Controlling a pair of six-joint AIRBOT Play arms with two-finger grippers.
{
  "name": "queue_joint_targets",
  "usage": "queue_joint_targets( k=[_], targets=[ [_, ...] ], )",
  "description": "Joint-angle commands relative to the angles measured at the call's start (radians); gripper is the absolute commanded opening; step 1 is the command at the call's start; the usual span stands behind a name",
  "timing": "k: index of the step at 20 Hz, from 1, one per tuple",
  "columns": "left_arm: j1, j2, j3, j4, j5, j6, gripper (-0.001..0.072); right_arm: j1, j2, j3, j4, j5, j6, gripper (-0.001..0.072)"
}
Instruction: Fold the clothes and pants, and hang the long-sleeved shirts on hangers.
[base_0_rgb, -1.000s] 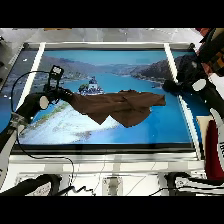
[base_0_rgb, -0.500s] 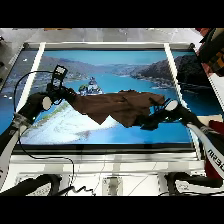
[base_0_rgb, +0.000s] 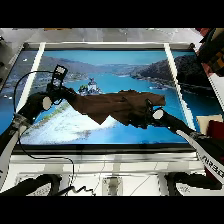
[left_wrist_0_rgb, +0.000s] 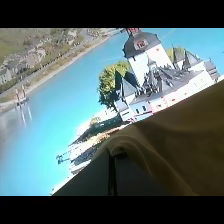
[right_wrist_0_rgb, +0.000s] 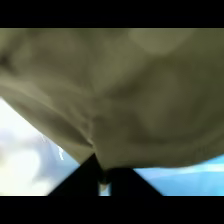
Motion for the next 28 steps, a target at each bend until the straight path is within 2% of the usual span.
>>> queue_joint_targets(
  k=[1,6,9,11,13,16,20,22,24,25,28],
  targets=[
    [0.003,0.017,0.0,0.002,0.001,0.0,0.0015,0.01,0.03,0.016,-0.056,-0.083,-0.007,0.0016],
    [0.066,0.124,0.0,0.088,0.001,0.0,0.0014,-0.053,0.231,0.148,-0.327,-0.075,-0.005,0.0016],
    [0.158,0.241,0.0,0.087,0.006,0.0,0.0014,-0.209,0.394,0.257,-0.379,-0.051,-0.005,0.0016],
    [0.22,0.344,0.0,0.087,0.037,0.0,0.0014,-0.307,0.492,0.339,-0.385,0.029,-0.01,0.0016],
    [0.263,0.443,0.0,0.087,0.101,0.0,0.0014,-0.365,0.592,0.428,-0.39,0.117,-0.109,0.0015],
    [0.298,0.577,0.0,0.087,0.247,0.0,0.0014,-0.375,0.711,0.537,-0.398,0.134,-0.195,0.0016],
    [0.299,0.728,0.0,0.087,0.474,0.0,0.0015,-0.376,0.826,0.677,-0.397,0.135,-0.213,0.0016],
    [0.299,0.795,0.0,0.082,0.523,0.0,0.0015,-0.376,0.876,0.723,-0.397,0.136,-0.213,0.0015],
    [0.3,0.845,0.0,0.042,0.507,0.0,0.0014,-0.375,0.91,0.747,-0.397,0.143,-0.213,0.0015],
    [0.301,0.861,0.0,0.011,0.457,0.0,0.0014,-0.376,0.913,0.748,-0.397,0.15,-0.213,0.0015],
    [0.301,0.828,0.0,-0.008,0.127,0.0,0.0009,-0.376,0.833,0.747,-0.415,0.21,-0.213,0.0015]
  ],
)
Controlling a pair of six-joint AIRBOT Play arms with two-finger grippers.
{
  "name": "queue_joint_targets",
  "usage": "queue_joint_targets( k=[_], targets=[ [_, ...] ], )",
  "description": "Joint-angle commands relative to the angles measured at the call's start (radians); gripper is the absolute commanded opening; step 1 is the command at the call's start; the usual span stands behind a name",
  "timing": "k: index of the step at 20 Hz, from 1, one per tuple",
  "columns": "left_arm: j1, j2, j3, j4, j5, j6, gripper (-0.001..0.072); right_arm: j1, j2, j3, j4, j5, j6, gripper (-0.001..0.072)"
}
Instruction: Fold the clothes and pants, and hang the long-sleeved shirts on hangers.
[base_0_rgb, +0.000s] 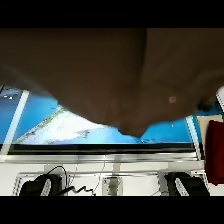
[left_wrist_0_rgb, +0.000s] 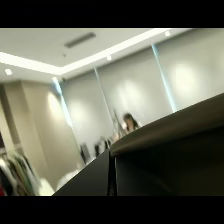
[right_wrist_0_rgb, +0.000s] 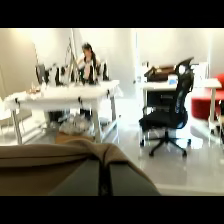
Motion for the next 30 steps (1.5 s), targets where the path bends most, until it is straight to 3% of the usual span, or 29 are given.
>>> queue_joint_targets(
  k=[1,4,5,8,11,13,17,21,23,24,26,30],
  targets=[
    [0.001,-0.04,0.0,-0.034,-0.332,-0.014,0.0008,-0.001,-0.087,0.015,-0.016,0.059,-0.003,0.0015],
    [0.001,-0.244,0.046,-0.034,-0.471,-0.201,0.0008,0.0,-0.317,0.016,-0.014,0.074,0.003,0.0014],
    [0.0,-0.341,0.093,-0.043,-0.531,-0.198,0.0008,0.0,-0.397,0.016,-0.011,0.083,0.005,0.0015],
    [0.0,-0.634,0.259,-0.12,-0.706,-0.07,0.0008,0.0,-0.642,0.016,0.019,0.127,0.024,0.0015],
    [0.0,-0.869,0.364,-0.265,-0.715,0.127,0.001,0.0,-0.831,0.016,0.03,0.109,0.024,0.0016],
    [0.0,-0.98,0.401,-0.311,-0.715,0.182,0.001,-0.001,-0.919,0.016,0.021,0.085,0.023,0.0015],
    [-0.003,-1.067,0.405,-0.31,-0.781,0.185,0.0011,-0.004,-0.991,0.016,-0.072,0.048,0.023,0.0015],
    [-0.03,-1.083,0.404,-0.31,-0.955,0.39,0.0011,-0.035,-0.995,0.015,-0.145,0.165,0.023,0.0015],
    [-0.057,-1.101,0.404,-0.31,-0.966,0.406,0.0011,-0.055,-1.0,0.015,-0.185,0.194,0.023,0.0015],
    [-0.07,-1.111,0.404,-0.31,-0.937,0.407,0.0013,-0.066,-1.006,0.015,-0.187,0.19,0.023,0.0015],
    [-0.092,-1.128,0.405,-0.31,-0.755,0.406,0.0013,-0.081,-1.016,0.015,-0.186,0.14,0.024,0.0015],
    [-0.154,-1.139,0.405,-0.31,-0.151,0.406,0.0013,-0.076,-1.028,0.015,-0.175,-0.055,0.027,0.0015]
  ],
)
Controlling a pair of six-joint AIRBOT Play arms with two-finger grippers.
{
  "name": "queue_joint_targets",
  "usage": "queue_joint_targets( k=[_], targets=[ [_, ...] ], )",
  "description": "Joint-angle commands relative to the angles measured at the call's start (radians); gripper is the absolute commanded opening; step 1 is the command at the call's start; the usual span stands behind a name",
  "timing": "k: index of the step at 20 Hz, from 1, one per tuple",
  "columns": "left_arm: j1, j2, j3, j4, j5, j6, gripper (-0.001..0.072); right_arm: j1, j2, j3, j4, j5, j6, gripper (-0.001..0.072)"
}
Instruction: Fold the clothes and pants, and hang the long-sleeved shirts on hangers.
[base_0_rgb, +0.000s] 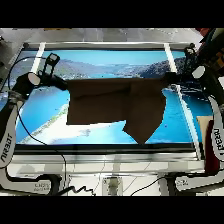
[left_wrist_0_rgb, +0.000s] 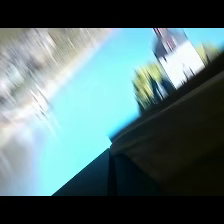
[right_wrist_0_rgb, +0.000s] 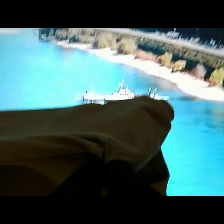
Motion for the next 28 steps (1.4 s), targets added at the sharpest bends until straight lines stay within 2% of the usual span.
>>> queue_joint_targets(
  k=[1,2,5,9,11,15,17,18,19,20,21,22,23,26,27,28],
  targets=[
    [-0.058,-0.027,0.001,0.001,0.5,0.009,0.0013,0.004,-0.024,0.0,0.003,-0.174,0.005,0.0015],
    [-0.079,-0.048,0.001,0.001,0.566,0.009,0.0013,0.007,-0.04,0.0,0.011,-0.208,0.006,0.0015],
    [-0.127,-0.145,0.001,0.001,0.639,0.01,0.0013,0.017,-0.117,0.0,0.016,-0.29,0.007,0.0015],
    [-0.163,-0.253,0.001,0.001,0.66,0.009,0.0013,0.017,-0.181,0.0,0.013,-0.259,0.006,0.0016],
    [-0.166,-0.266,0.001,0.001,0.537,0.01,0.0014,0.016,-0.183,0.0,-0.022,-0.206,0.006,0.0016],
    [-0.138,-0.246,0.001,0.12,0.095,0.009,0.0013,0.007,-0.183,0.001,-0.085,0.035,0.006,0.0016],
    [-0.109,-0.214,0.001,0.141,-0.058,0.009,0.0014,-0.003,-0.182,0.001,-0.087,0.156,0.005,0.0021],
    [-0.097,-0.193,0.001,0.14,-0.105,0.008,0.0019,-0.007,-0.18,0.001,-0.087,0.195,0.005,0.018],
    [-0.09,-0.169,0.002,0.14,-0.14,0.007,0.0131,-0.009,-0.174,0.002,-0.087,0.222,0.005,0.0562],
    [-0.085,-0.136,0.001,0.14,-0.164,-0.008,0.0384,-0.009,-0.167,0.011,-0.089,0.248,0.006,0.0653],
    [-0.083,-0.1,0.002,0.141,-0.169,-0.043,0.0569,-0.009,-0.158,0.022,-0.089,0.288,0.006,0.0645],
    [-0.082,-0.059,0.002,0.141,-0.181,-0.098,0.0585,-0.009,-0.146,0.032,-0.093,0.331,0.006,0.0605],
    [-0.081,-0.013,0.002,0.141,-0.214,-0.13,0.0585,-0.009,-0.13,0.039,-0.107,0.384,0.003,0.0556],
    [-0.073,0.11,0.002,0.14,-0.378,-0.158,0.0581,-0.015,-0.092,0.037,-0.154,0.533,-0.006,0.053],
    [-0.064,0.144,0.001,0.131,-0.448,-0.175,0.0533,-0.025,-0.085,0.026,-0.146,0.577,-0.005,0.0416],
    [-0.051,0.17,0.001,0.128,-0.504,-0.187,0.047,-0.037,-0.074,-0.002,-0.137,0.607,-0.005,0.0398]
  ],
)
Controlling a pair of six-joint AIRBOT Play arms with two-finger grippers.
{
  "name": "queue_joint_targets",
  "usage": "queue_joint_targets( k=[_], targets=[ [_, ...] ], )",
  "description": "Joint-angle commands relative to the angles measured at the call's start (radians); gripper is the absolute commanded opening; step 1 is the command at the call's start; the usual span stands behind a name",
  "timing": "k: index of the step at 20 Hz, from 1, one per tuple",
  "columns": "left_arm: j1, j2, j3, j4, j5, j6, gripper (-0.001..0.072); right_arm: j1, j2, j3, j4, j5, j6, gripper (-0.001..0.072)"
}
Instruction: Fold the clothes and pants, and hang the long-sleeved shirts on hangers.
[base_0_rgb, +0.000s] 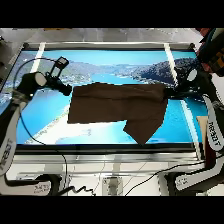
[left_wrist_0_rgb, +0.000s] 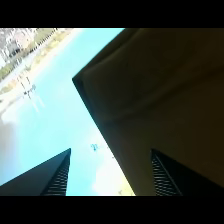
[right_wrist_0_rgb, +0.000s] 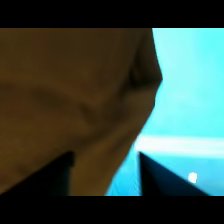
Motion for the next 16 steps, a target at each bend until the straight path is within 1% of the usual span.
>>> queue_joint_targets(
  k=[1,3,4,5,6,8,9,12,14,16],
  targets=[
    [0.04,0.115,0.0,-0.013,-0.241,-0.052,0.0425,-0.031,0.045,-0.069,-0.005,0.185,-0.004,0.0387],
    [0.095,0.149,0.0,-0.064,-0.306,-0.051,0.0414,-0.06,0.108,-0.2,0.014,0.18,-0.007,0.0379],
    [0.13,0.161,0.0,-0.104,-0.33,-0.051,0.0413,-0.077,0.153,-0.283,0.043,0.173,-0.037,0.0354],
    [0.174,0.169,0.0,-0.154,-0.354,-0.051,0.0413,-0.093,0.198,-0.366,0.084,0.157,-0.076,0.0311],
    [0.224,0.171,-0.001,-0.207,-0.378,-0.051,0.0413,-0.11,0.248,-0.453,0.145,0.127,-0.126,0.0309],
    [0.326,0.171,-0.027,-0.317,-0.391,-0.044,0.0413,-0.141,0.343,-0.634,0.342,0.034,-0.235,0.0309],
    [0.375,0.171,-0.051,-0.362,-0.391,-0.04,0.0413,-0.149,0.375,-0.707,0.409,-0.024,-0.241,0.0309],
    [0.524,0.171,-0.15,-0.464,-0.391,-0.039,0.0413,-0.152,0.413,-0.88,0.513,-0.192,-0.238,0.0309],
    [0.599,0.171,-0.231,-0.499,-0.391,-0.035,0.0413,-0.15,0.413,-0.961,0.648,-0.284,-0.24,0.0311],
    [0.64,0.17,-0.317,-0.51,-0.377,-0.028,0.0414,-0.15,0.413,-1.021,0.741,-0.364,-0.239,0.031]
  ],
)
